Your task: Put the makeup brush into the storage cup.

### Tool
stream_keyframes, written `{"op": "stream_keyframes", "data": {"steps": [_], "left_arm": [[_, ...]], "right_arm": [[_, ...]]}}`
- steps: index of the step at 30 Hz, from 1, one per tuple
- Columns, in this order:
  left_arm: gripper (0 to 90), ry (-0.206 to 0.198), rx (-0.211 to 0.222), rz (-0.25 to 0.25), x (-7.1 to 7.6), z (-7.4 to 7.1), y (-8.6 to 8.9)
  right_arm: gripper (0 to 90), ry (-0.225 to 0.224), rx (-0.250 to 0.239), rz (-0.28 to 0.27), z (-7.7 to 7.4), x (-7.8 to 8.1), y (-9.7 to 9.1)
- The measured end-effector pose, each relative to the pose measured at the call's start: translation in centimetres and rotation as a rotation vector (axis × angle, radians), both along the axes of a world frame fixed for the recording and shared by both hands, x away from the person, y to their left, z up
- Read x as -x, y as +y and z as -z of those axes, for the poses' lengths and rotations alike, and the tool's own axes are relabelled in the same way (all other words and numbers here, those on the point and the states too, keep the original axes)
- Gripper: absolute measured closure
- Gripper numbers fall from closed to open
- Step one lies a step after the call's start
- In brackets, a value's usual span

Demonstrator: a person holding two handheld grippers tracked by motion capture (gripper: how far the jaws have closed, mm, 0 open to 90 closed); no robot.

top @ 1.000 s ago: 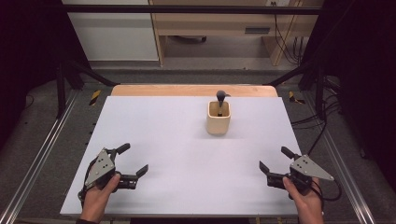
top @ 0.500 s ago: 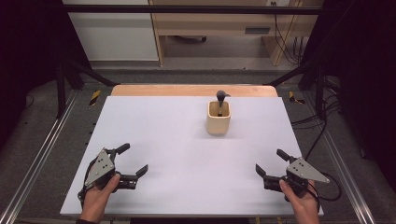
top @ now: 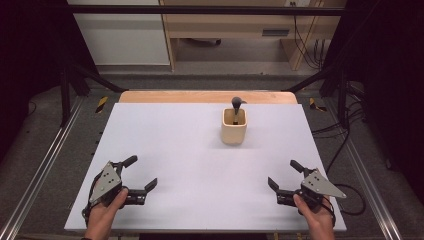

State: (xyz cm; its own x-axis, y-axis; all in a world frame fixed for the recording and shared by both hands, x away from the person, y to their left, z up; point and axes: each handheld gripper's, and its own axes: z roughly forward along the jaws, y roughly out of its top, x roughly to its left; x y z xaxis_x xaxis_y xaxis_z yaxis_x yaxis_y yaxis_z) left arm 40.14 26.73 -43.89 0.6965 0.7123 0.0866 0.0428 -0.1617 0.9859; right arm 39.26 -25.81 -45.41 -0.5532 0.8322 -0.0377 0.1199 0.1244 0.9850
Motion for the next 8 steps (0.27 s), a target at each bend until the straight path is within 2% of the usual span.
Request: {"op": "stream_keyframes", "data": {"steps": [3, 8], "left_arm": [[1.3, -0.003, 0.015, -0.028, 0.8, 0.0, 0.5], [1.3, -0.005, 0.034, -0.066, 1.3, -0.1, 1.4]], "right_arm": [[4.5, -0.018, -0.009, -0.007, 0.4, -0.2, 0.6], [4.1, -0.034, 0.021, -0.039, 1.0, -0.7, 1.3]]}}
